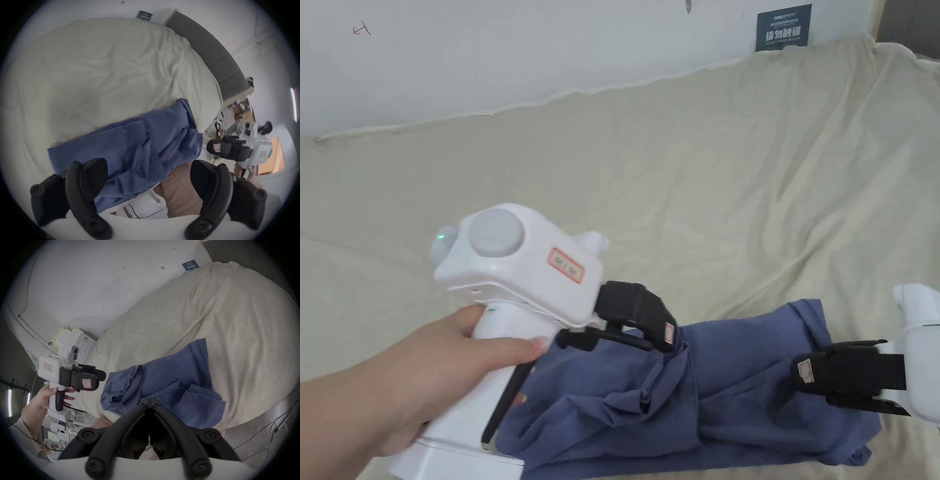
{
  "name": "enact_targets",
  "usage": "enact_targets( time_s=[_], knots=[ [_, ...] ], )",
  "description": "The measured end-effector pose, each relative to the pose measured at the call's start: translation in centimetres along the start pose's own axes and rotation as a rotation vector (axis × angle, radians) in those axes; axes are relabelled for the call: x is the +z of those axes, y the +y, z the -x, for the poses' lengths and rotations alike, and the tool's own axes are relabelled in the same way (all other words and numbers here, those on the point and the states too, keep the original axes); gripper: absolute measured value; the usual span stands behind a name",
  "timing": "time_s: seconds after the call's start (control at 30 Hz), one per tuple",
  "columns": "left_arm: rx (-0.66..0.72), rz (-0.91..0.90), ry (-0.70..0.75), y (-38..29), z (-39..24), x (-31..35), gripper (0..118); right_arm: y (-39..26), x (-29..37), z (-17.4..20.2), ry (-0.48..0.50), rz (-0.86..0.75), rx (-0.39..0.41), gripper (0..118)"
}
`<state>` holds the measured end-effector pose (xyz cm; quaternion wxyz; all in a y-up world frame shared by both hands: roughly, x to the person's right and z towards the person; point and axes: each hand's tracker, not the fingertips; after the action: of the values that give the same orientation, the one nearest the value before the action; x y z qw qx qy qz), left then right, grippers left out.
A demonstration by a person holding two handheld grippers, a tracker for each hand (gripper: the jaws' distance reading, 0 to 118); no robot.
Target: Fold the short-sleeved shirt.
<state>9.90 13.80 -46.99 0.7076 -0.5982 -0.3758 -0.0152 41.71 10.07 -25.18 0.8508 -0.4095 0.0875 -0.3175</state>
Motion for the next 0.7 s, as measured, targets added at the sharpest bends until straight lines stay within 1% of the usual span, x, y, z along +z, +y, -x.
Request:
enact_targets(
  time_s=[0.03,0.1,0.13,0.17,0.2,0.23,0.27,0.3,0.43,0.53,0.6,0.63,0.7],
  knots=[
    [0.051,-0.015,0.008,-0.4,0.9,0.8,107,0.0,-0.1,0.1,0.006,0.001,0.0,0],
    [0.173,0.015,0.007,-1.0,3.4,1.6,107,-0.1,-0.3,0.2,0.016,0.004,0.004,0],
    [0.233,0.043,-0.006,-1.5,4.6,1.7,105,-0.2,-0.5,0.3,0.023,0.006,0.007,0],
    [0.252,0.05,-0.014,-1.8,5.1,1.7,101,-0.3,-0.7,0.3,0.029,0.01,0.007,0],
    [0.249,0.038,-0.019,-2.1,5.4,1.6,77,-0.4,-0.8,0.3,0.034,0.014,0.007,0],
    [0.243,0.026,-0.001,-2.4,5.6,1.2,39,-0.5,-1.0,0.3,0.039,0.02,0.006,0],
    [0.234,0.041,0.054,-2.2,5.2,0.2,0,-0.5,-1.2,0.1,0.043,0.026,0.005,0],
    [0.226,0.034,0.1,-1.9,4.9,-0.2,0,-0.5,-1.3,0.0,0.044,0.03,0.005,0],
    [0.199,0.101,0.061,-1.2,3.1,-5.7,0,-0.6,-1.3,-0.3,0.036,0.036,-0.004,0],
    [0.166,0.164,-0.026,-0.9,0.3,-9.5,0,-0.5,-0.7,-0.6,0.025,0.03,-0.012,0],
    [0.124,0.157,-0.029,-0.8,-1.0,-11.1,0,-0.3,-0.5,-0.8,0.014,0.025,-0.014,0],
    [0.112,0.161,-0.07,-0.6,-1.6,-11.5,0,-0.2,-0.4,-0.8,0.008,0.024,-0.015,0],
    [0.134,0.153,-0.16,-0.8,-3.1,-11.8,0,0.0,-0.3,-0.8,0.001,0.019,-0.017,0]
  ],
)
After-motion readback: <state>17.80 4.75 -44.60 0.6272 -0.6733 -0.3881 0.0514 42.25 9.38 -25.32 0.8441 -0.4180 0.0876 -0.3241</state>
